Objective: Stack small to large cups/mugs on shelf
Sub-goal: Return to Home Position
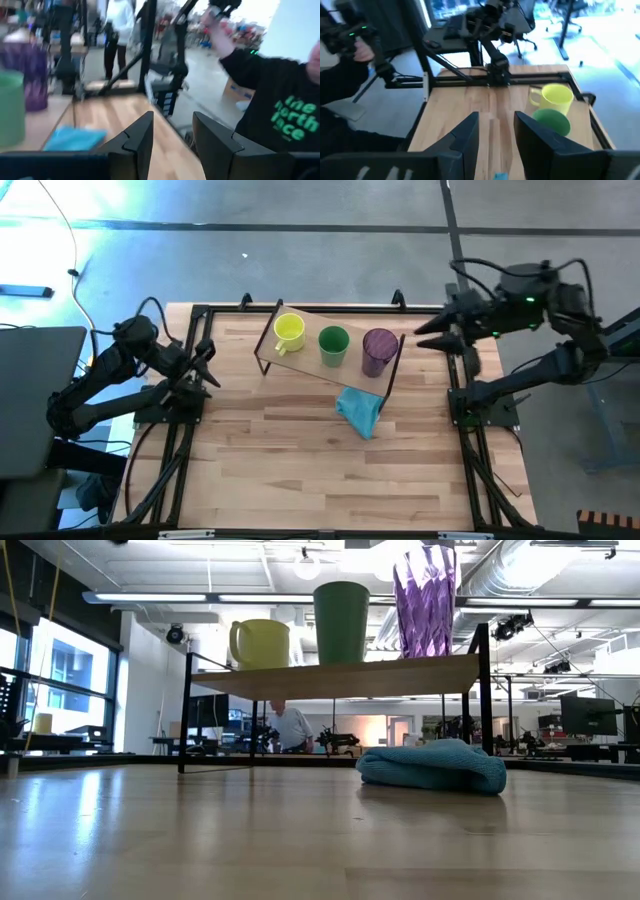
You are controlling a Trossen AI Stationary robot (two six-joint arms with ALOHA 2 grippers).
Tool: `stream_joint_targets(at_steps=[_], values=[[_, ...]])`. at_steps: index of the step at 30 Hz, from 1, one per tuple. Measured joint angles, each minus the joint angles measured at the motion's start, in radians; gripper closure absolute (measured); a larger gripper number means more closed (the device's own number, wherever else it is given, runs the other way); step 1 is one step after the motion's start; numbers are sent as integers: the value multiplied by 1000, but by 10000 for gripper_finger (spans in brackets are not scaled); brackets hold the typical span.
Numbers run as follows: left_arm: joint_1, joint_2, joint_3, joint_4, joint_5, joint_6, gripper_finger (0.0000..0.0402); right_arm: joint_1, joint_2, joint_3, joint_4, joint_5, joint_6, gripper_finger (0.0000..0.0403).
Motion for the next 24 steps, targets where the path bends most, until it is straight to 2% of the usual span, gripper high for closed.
stream_joint_targets(at_steps=[6,12,17,24], values=[[0,0,0,174,18,-72,275,92,-66,-24,12,2,-112,288],[0,0,0,346,-3,-61,275,165,-166,-170,124,2,-261,288],[0,0,0,454,-73,-54,275,192,-287,-349,280,2,-365,288],[0,0,0,466,-239,11,275,196,-469,-610,536,1,-466,288]])
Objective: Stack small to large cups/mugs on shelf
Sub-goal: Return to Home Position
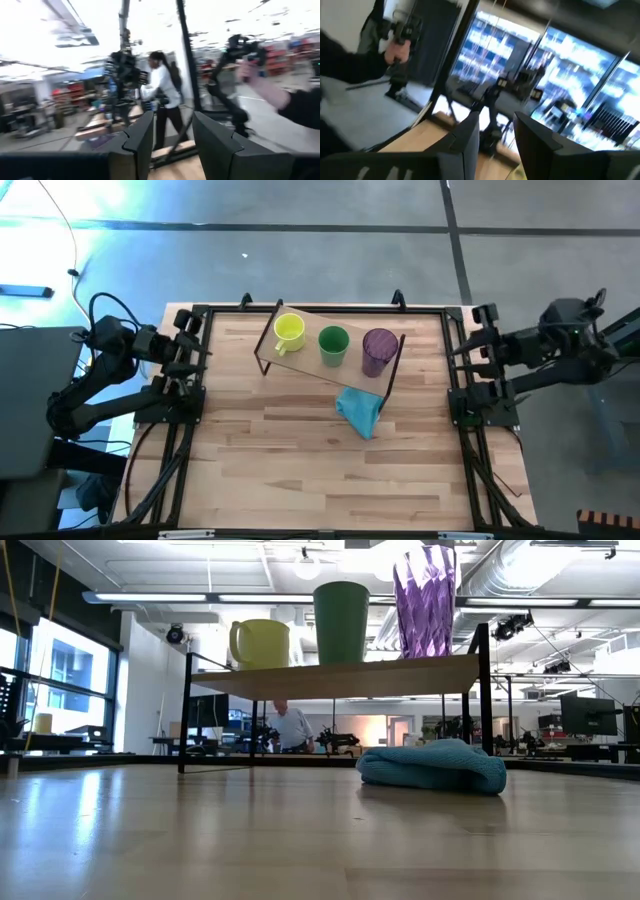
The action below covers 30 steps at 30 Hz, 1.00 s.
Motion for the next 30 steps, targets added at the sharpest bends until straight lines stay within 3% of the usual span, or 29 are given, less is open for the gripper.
stream_joint_targets(at_steps=[3,8,18,22,25,28,30], values=[[0,1,0,-17,-54,3,275,0,-66,-103,146,0,-19,288],[0,3,0,-148,-38,3,275,0,-134,-230,297,5,-4,288],[0,33,0,-479,-10,75,275,-1,-132,-369,299,55,75,288],[0,70,0,-513,28,95,275,-2,-133,-386,241,60,152,288],[0,92,0,-516,20,85,275,-2,-133,-390,144,61,110,288],[0,96,0,-516,23,185,275,-2,-131,-391,118,60,114,288],[0,95,0,-513,83,272,275,-2,-138,-391,120,74,120,288]])
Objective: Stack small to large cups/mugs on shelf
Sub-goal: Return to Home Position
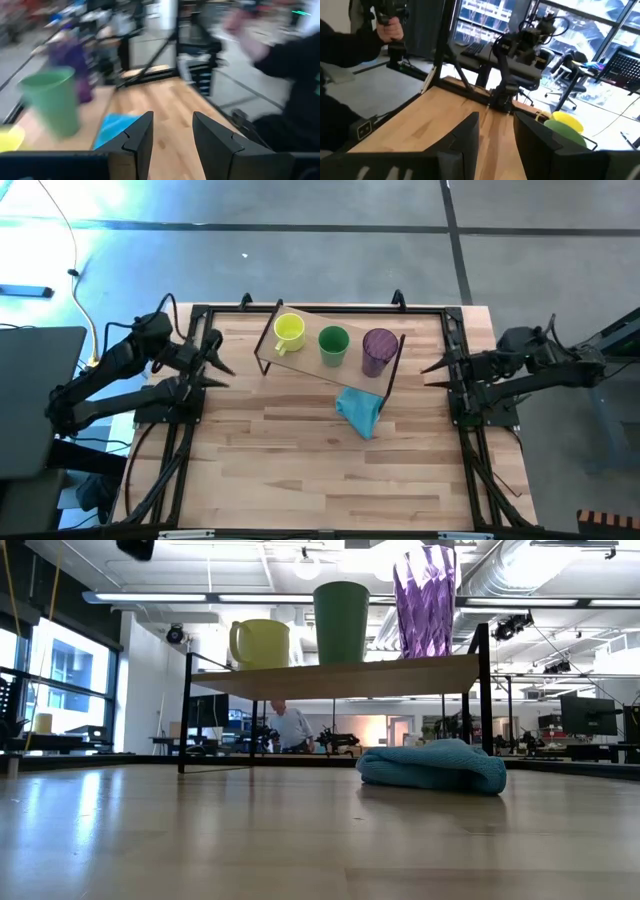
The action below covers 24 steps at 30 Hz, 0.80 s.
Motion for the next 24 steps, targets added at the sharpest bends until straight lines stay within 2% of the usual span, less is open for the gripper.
stream_joint_targets(at_steps=[4,7,12,19,24], values=[[-1,-11,0,16,169,137,275,0,-33,0,-1,9,21,288],[0,-36,0,86,173,101,275,0,-71,-13,40,35,40,288],[0,-112,-105,292,73,-80,275,0,-174,-138,208,114,45,288],[0,-286,-326,529,-170,-272,275,0,-312,-296,343,305,99,288],[0,-403,-446,642,-309,-361,275,0,-354,-349,443,330,135,288]])
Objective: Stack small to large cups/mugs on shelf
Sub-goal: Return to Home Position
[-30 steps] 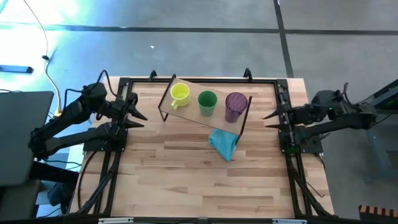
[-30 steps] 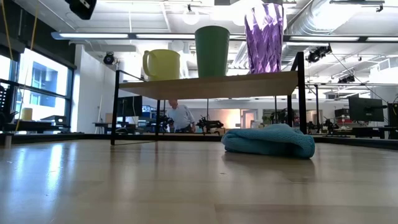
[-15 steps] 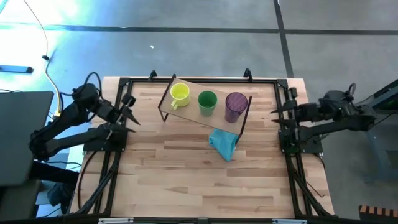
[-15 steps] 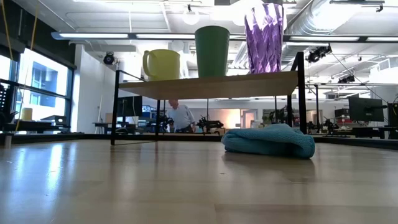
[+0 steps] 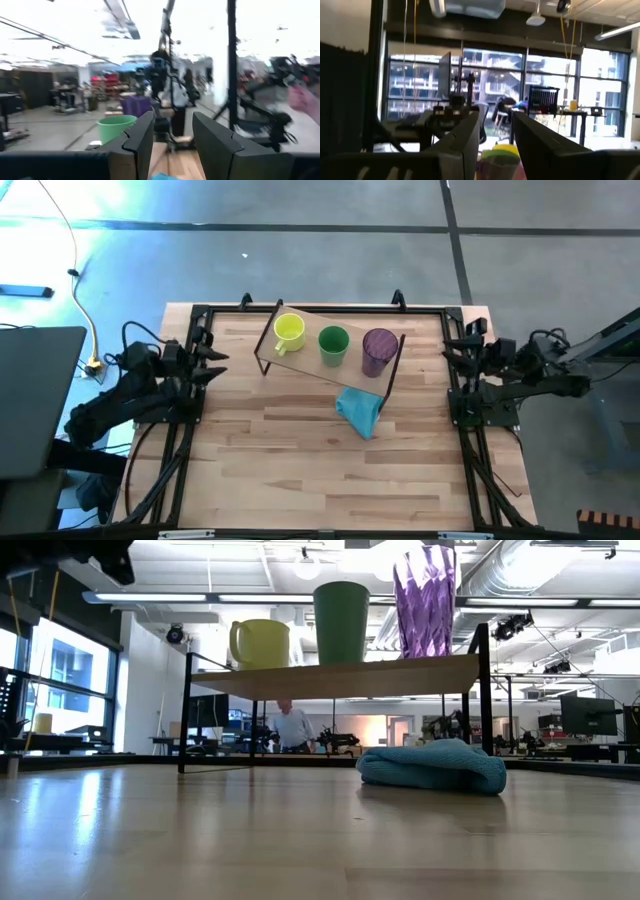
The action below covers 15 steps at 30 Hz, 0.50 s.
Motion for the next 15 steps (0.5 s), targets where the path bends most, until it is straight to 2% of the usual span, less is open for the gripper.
stream_joint_targets(at_steps=[4,8,15], values=[[-1,-68,-64,59,-65,-40,275,0,2,-35,67,41,7,288],[0,-66,-90,77,-147,-72,275,0,3,-72,106,134,45,288],[-1,-67,-147,190,-244,-131,275,0,4,-152,230,210,68,288]])
